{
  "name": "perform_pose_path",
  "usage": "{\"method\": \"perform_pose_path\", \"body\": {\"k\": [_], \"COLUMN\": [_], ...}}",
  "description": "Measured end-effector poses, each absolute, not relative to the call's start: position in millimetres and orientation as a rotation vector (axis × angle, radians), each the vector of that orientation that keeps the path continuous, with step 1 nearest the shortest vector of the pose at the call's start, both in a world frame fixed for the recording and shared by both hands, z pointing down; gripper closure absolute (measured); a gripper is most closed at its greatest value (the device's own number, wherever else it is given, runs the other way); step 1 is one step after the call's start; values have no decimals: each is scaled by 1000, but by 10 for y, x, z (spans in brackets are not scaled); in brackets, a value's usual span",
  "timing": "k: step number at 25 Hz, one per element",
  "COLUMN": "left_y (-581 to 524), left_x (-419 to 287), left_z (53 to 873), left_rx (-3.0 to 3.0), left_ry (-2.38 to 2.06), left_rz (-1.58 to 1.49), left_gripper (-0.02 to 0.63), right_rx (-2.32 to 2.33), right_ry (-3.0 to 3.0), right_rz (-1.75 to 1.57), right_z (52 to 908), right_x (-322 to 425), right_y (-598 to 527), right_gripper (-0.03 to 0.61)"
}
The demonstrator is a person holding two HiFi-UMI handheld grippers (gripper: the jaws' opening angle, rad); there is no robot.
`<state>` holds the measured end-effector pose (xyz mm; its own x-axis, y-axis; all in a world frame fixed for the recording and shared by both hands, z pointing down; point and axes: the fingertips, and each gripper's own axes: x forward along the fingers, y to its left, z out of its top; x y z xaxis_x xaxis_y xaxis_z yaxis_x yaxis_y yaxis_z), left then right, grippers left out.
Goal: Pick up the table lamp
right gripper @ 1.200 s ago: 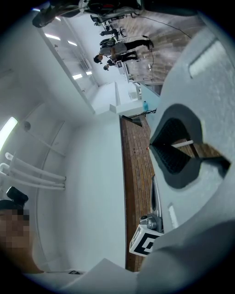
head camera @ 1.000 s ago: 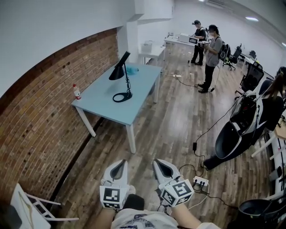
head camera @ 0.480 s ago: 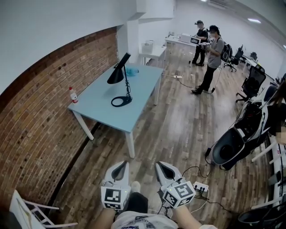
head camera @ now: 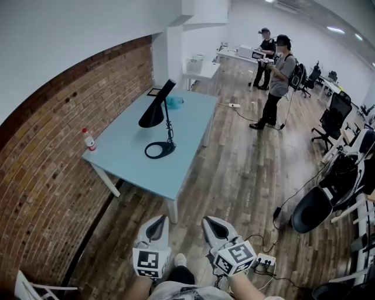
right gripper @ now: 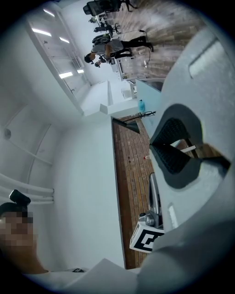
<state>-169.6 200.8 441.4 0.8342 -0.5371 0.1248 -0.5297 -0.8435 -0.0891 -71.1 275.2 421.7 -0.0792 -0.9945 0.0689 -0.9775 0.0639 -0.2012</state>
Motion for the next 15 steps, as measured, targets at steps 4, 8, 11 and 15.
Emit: {"method": "perform_pose_path", "body": {"k": [4, 8, 11, 15], "left_y": [1422, 910, 648, 417], "left_x": [-1487, -1318, -1223, -1117], "left_z": [4424, 4359, 4338, 4351], "left_rx": [-2961, -2974, -2979, -2985], "left_ry": [830, 808, 801, 794], "left_rz": [-224, -204, -186, -172], "left_gripper": [621, 621, 621, 621], "right_rx": [-2068, -2075, -2082, -2094], "right_ry": [2238, 2238, 2240, 2232], "right_rz": [-287, -271, -260, -265], "right_z": [4212, 4133, 4092, 4100], "right_x": [-562, -420, -339, -213], "right_y": [2125, 1618, 1375, 1121], "right_gripper": [580, 580, 580, 580]}}
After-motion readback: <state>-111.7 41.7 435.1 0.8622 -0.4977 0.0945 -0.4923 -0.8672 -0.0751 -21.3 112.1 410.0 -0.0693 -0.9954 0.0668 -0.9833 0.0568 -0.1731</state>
